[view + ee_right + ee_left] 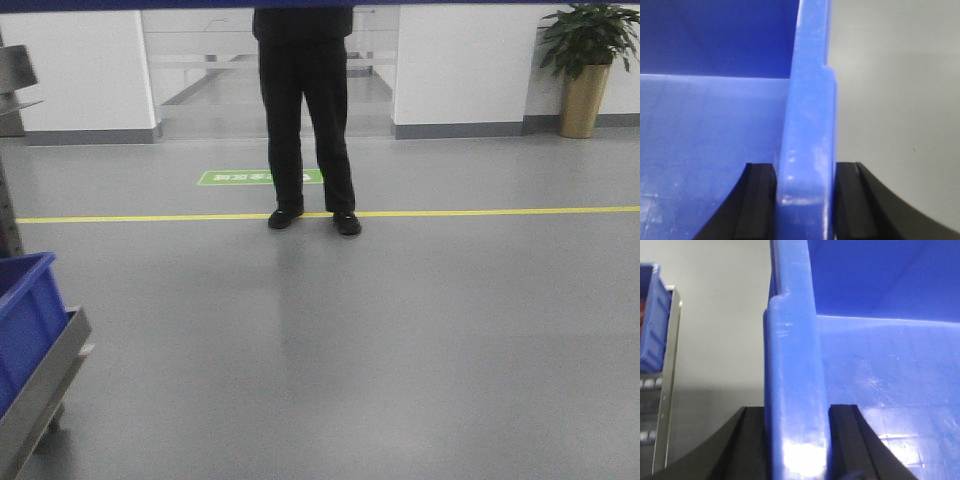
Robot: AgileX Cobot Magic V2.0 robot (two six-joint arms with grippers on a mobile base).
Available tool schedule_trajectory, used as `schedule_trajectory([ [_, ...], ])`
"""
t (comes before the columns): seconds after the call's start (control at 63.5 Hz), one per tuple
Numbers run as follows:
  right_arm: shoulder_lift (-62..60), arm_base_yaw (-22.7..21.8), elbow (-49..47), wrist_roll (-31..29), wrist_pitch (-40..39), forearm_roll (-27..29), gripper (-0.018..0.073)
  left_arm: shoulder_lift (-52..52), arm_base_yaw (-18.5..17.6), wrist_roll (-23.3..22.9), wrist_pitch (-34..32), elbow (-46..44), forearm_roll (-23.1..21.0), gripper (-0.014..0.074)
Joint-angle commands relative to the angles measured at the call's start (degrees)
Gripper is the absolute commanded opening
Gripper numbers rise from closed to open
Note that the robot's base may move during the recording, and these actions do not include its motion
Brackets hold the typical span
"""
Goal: Move blue bin to conveyor side
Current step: 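Hold the bin in both grippers while the base turns and drives away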
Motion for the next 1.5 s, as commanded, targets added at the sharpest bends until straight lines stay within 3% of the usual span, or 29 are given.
schedule_trajectory([
  [0.0, -1.18, 0.12, -0.68, -1.06, -5.39, -1.06, -0.008, -1.16, -0.45, 0.35, -4.55, -0.75, 0.68, -0.0019],
  [1.481, -1.18, 0.12, -0.68, -1.06, -5.84, -1.06, -0.008, -1.16, -0.45, 0.35, -4.55, -0.75, 2.16, -0.0019],
])
